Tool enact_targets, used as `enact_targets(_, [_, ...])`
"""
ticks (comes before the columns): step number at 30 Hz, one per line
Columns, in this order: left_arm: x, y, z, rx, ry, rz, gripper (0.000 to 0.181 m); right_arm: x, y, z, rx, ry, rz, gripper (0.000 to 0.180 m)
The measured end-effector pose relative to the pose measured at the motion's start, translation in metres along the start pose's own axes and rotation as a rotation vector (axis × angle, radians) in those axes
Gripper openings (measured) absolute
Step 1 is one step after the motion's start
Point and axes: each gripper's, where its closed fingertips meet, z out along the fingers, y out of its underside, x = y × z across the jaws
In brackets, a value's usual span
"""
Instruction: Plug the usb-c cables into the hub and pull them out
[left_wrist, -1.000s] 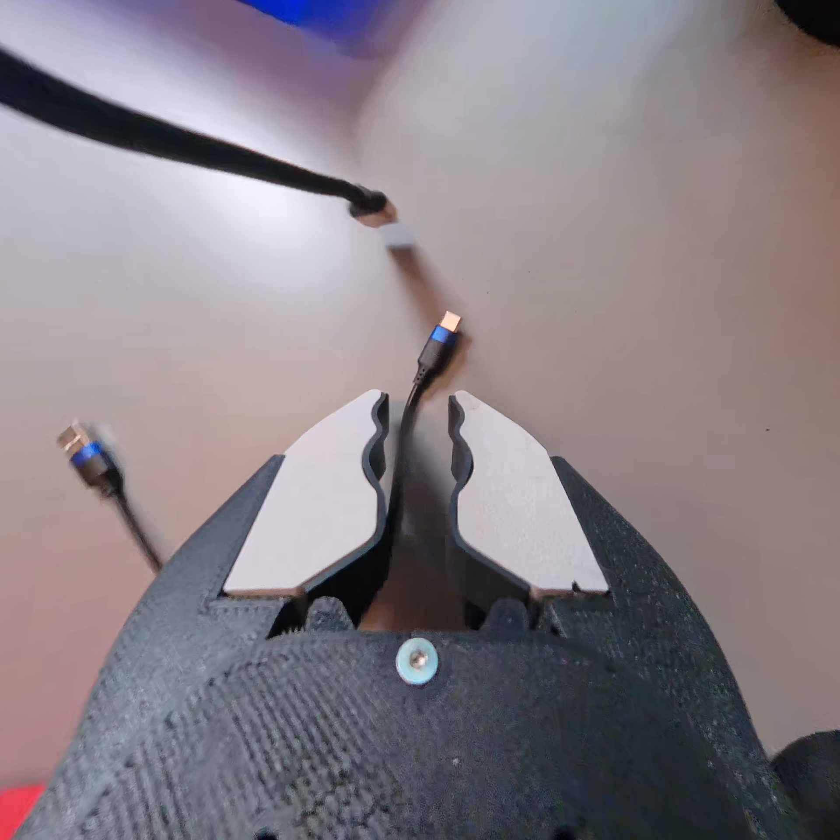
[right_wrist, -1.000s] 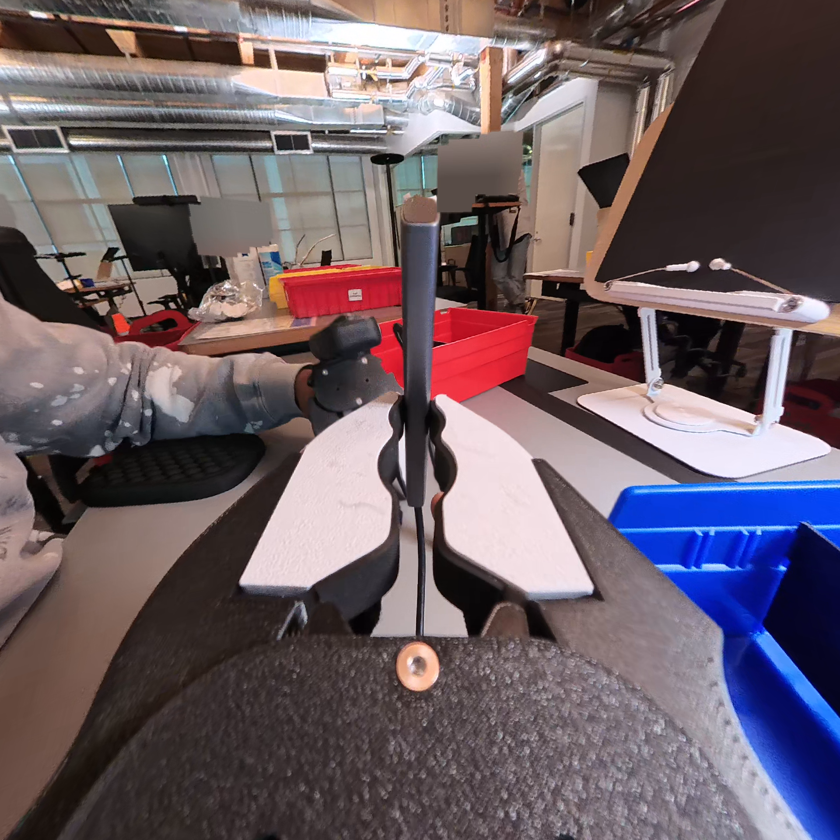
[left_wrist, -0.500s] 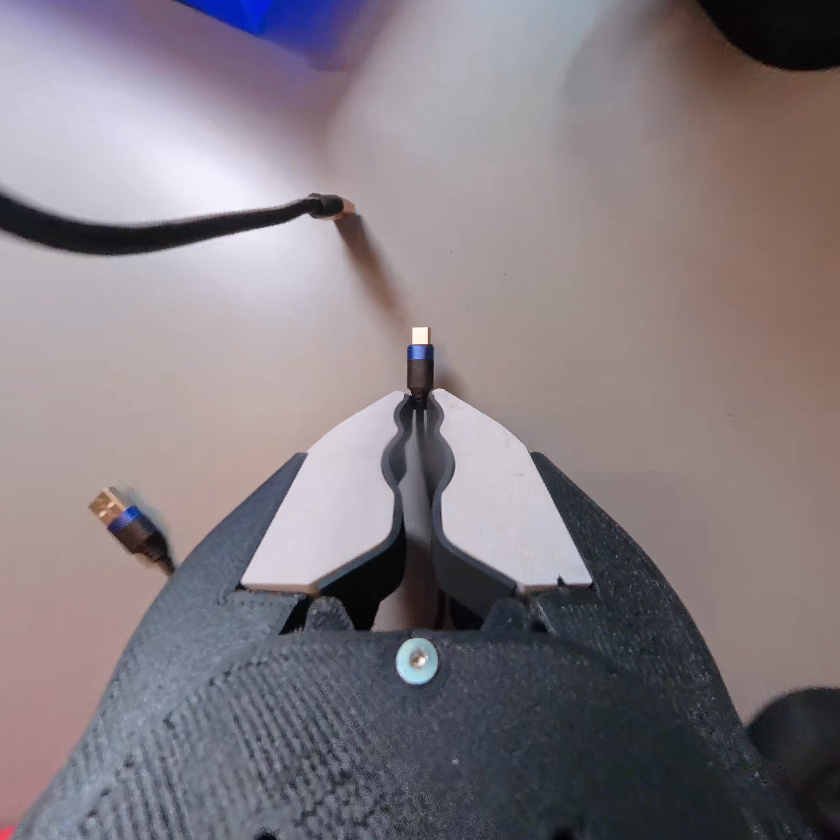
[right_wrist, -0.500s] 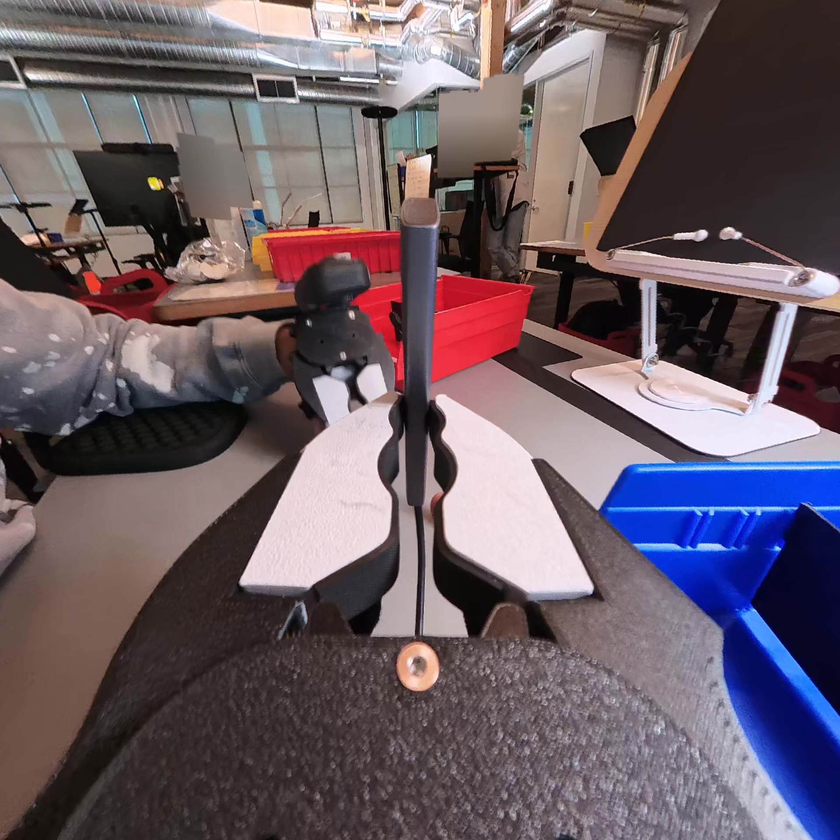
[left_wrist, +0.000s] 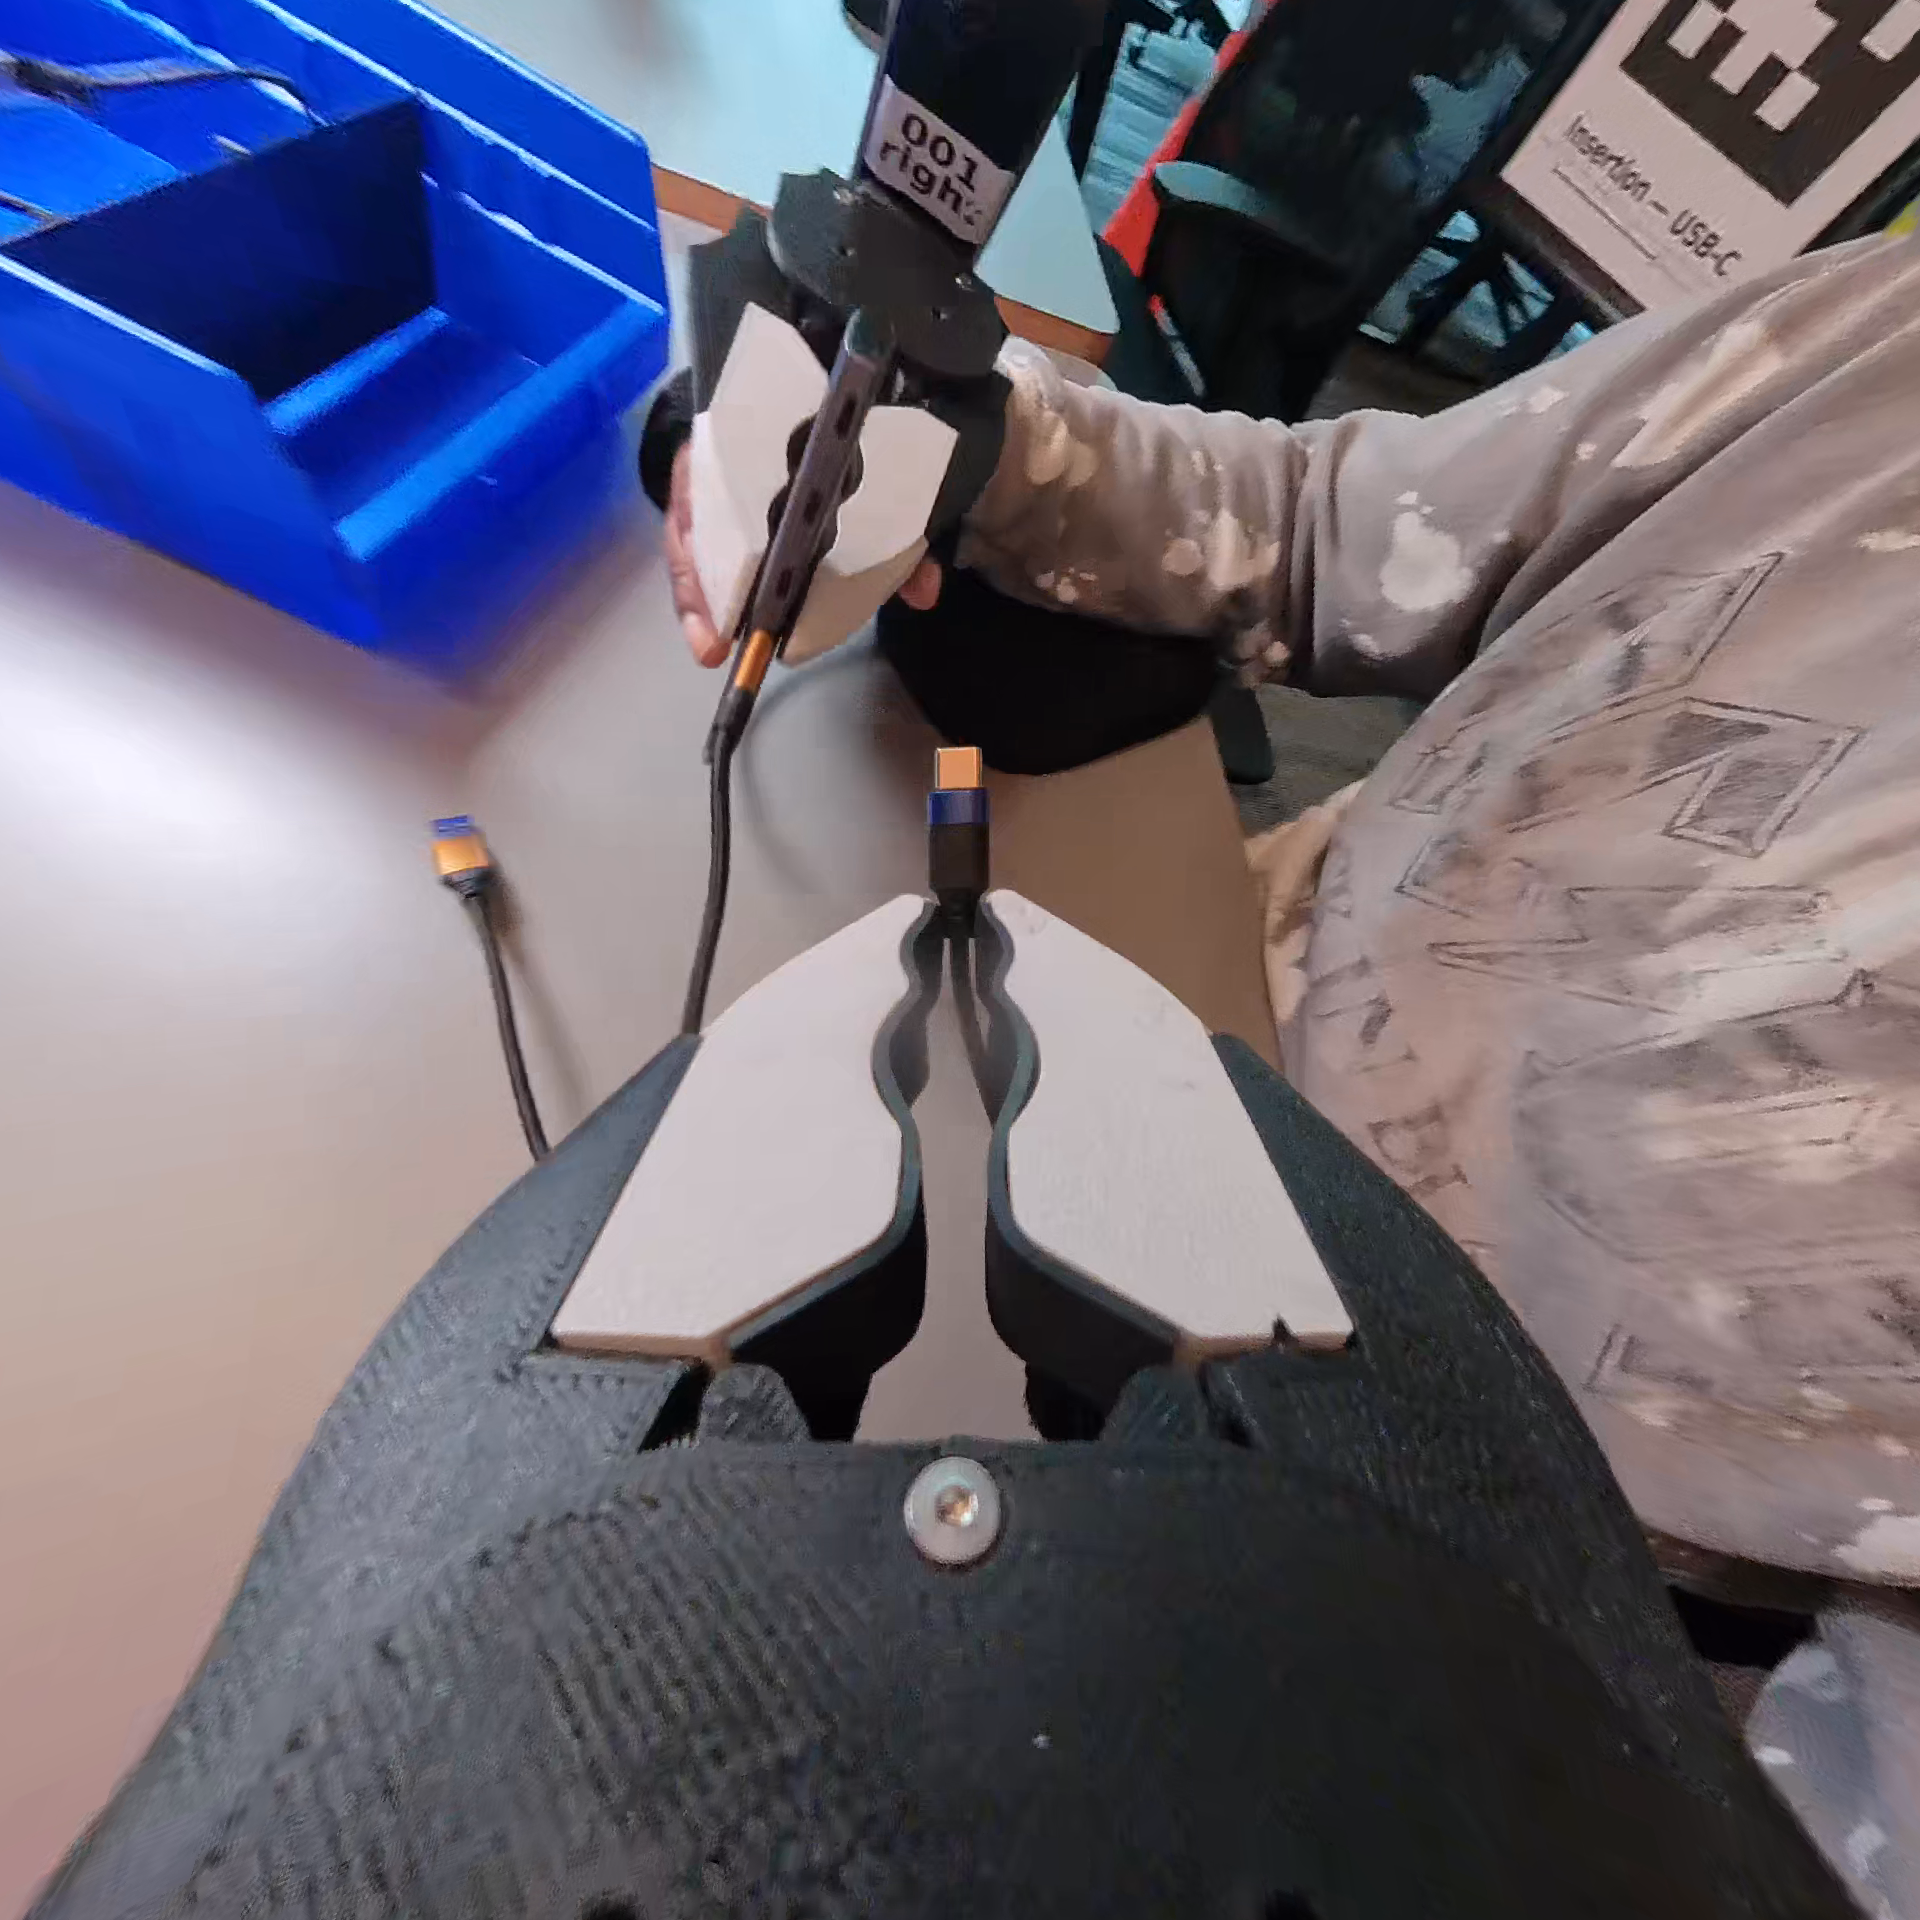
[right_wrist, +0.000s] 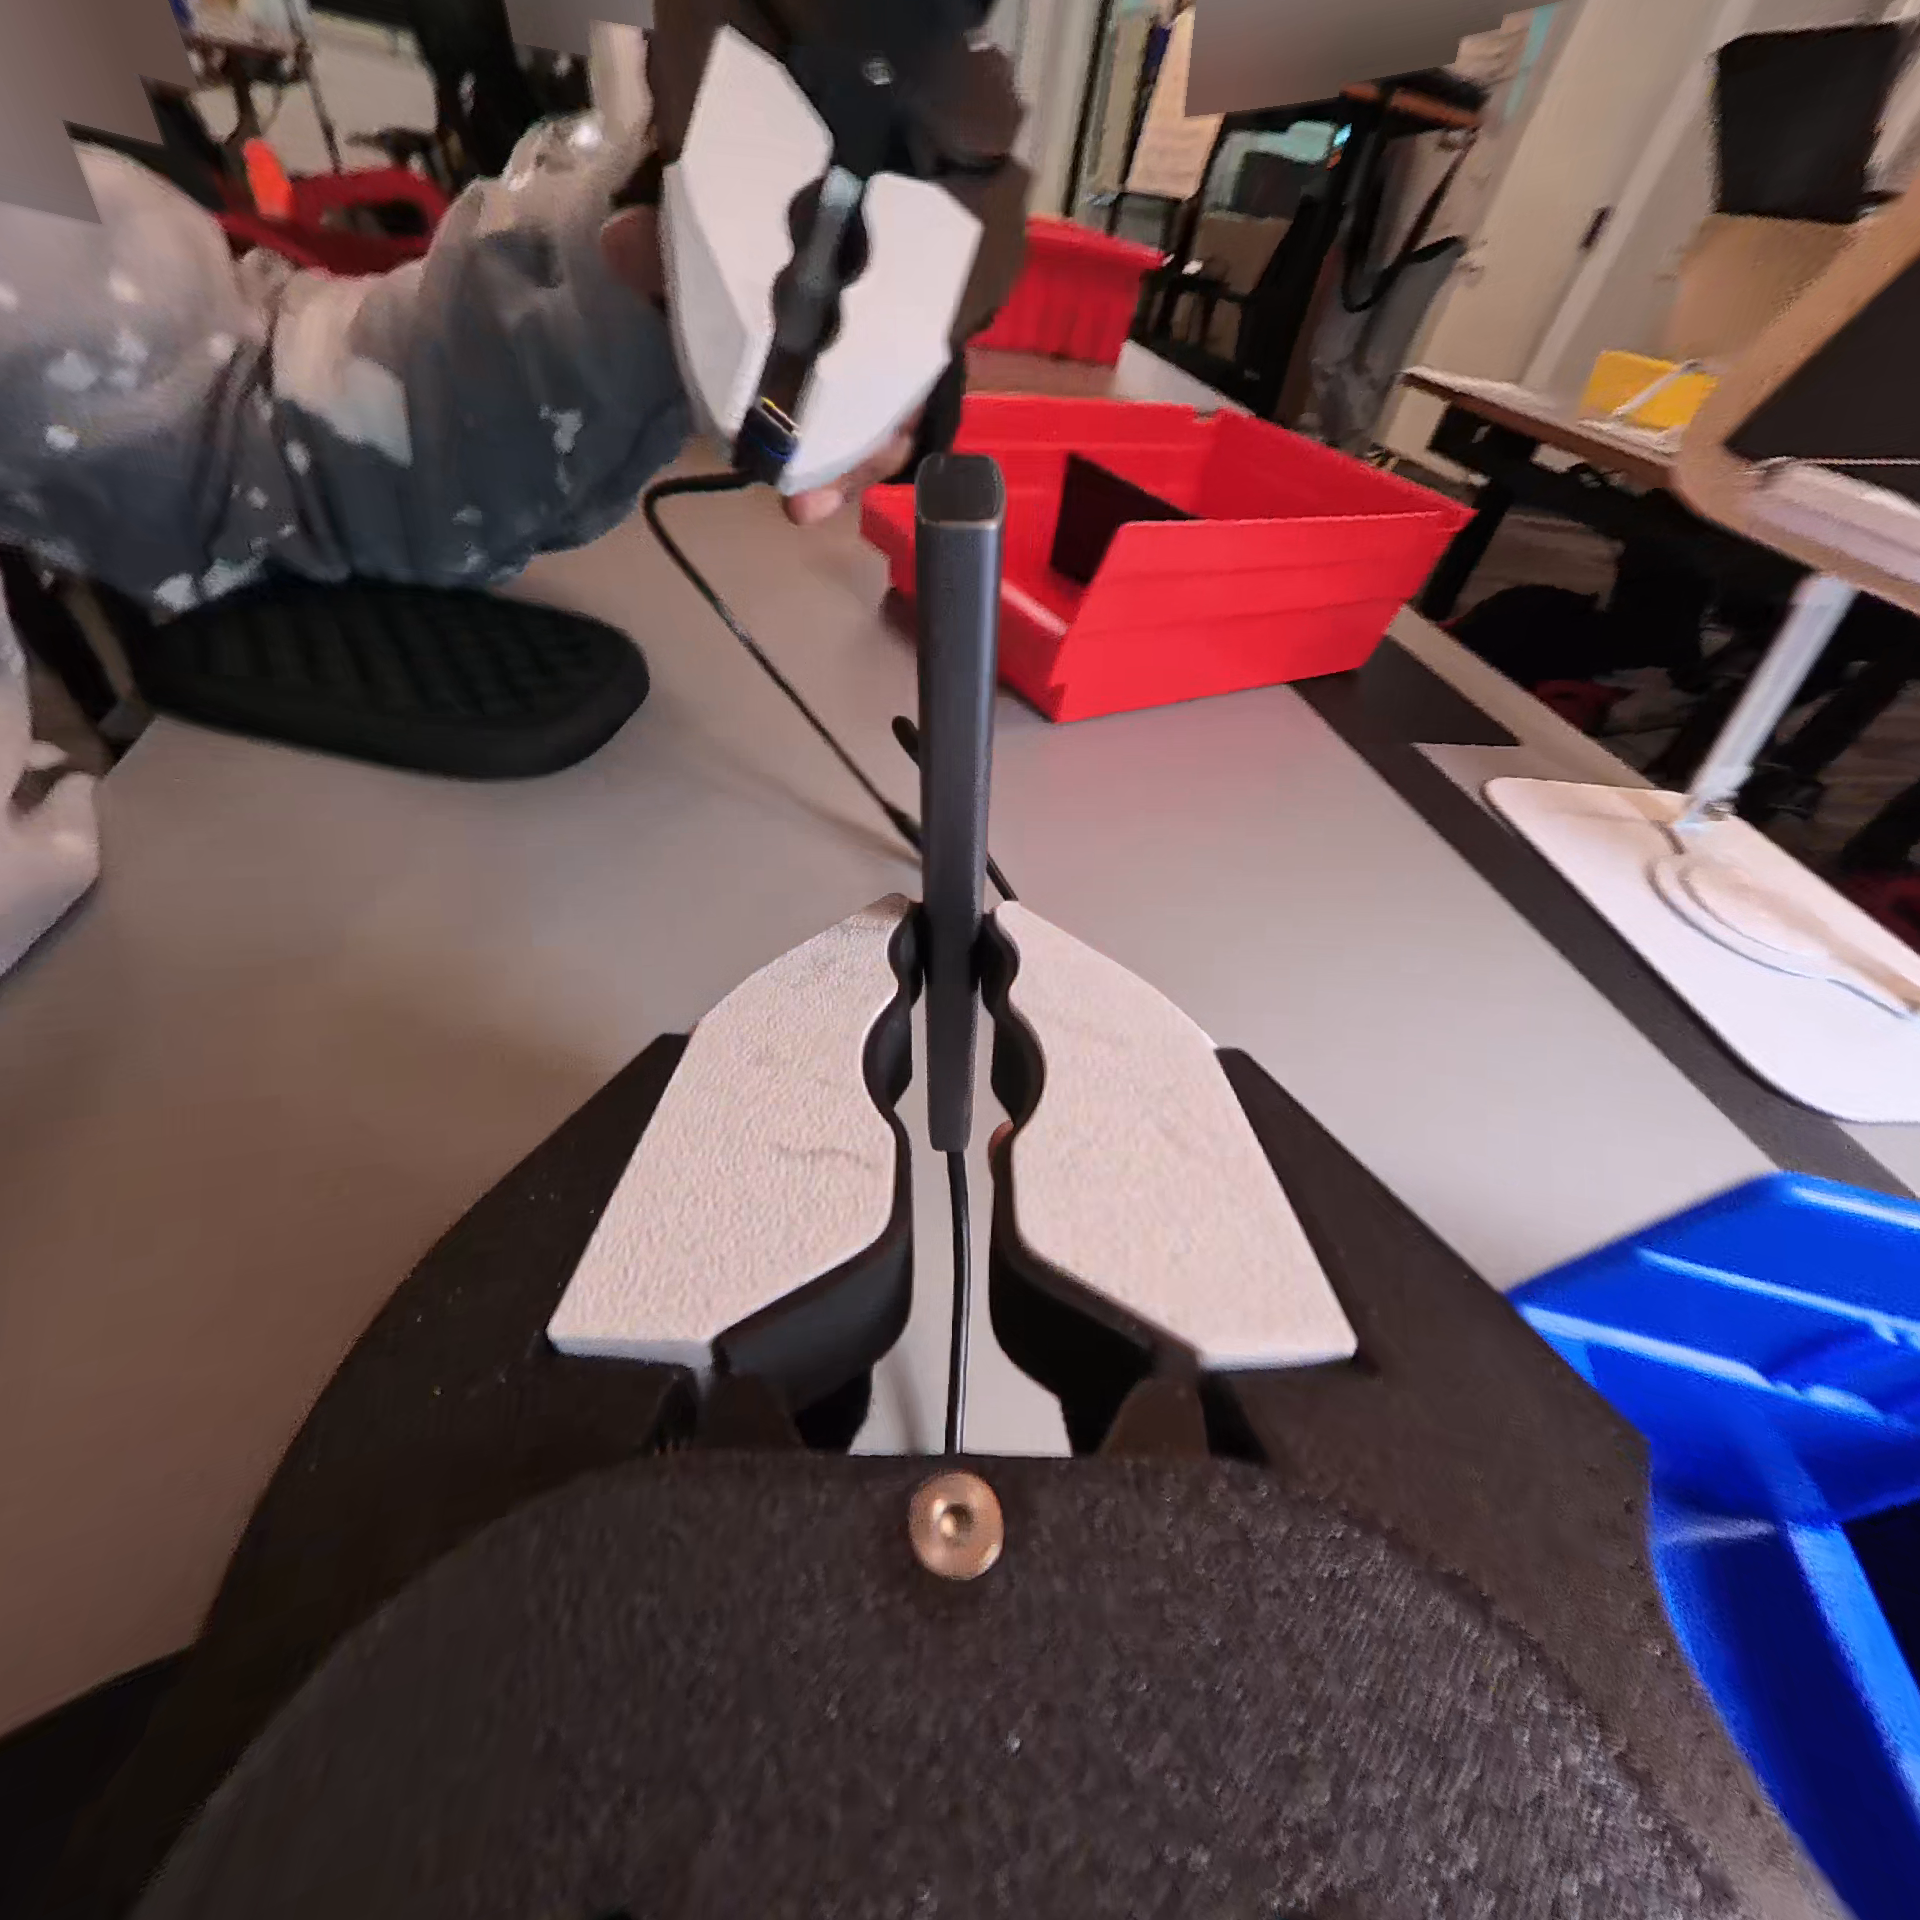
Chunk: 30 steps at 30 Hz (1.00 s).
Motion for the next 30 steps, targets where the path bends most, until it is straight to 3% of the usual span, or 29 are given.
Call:
enact_targets(7, [-0.001,0.024,0.045,-0.084,0.227,-0.179,0.006,-0.035,0.008,0.017,-0.064,-0.149,-0.081,0.010])
enact_targets(14, [0.003,0.034,0.056,-0.083,0.413,-0.295,0.006,-0.053,0.008,0.025,-0.092,-0.222,-0.156,0.010])
enact_targets(30, [0.008,0.056,0.065,-0.183,0.478,-0.328,0.006,-0.063,0.022,0.033,-0.232,-0.197,-0.398,0.010])
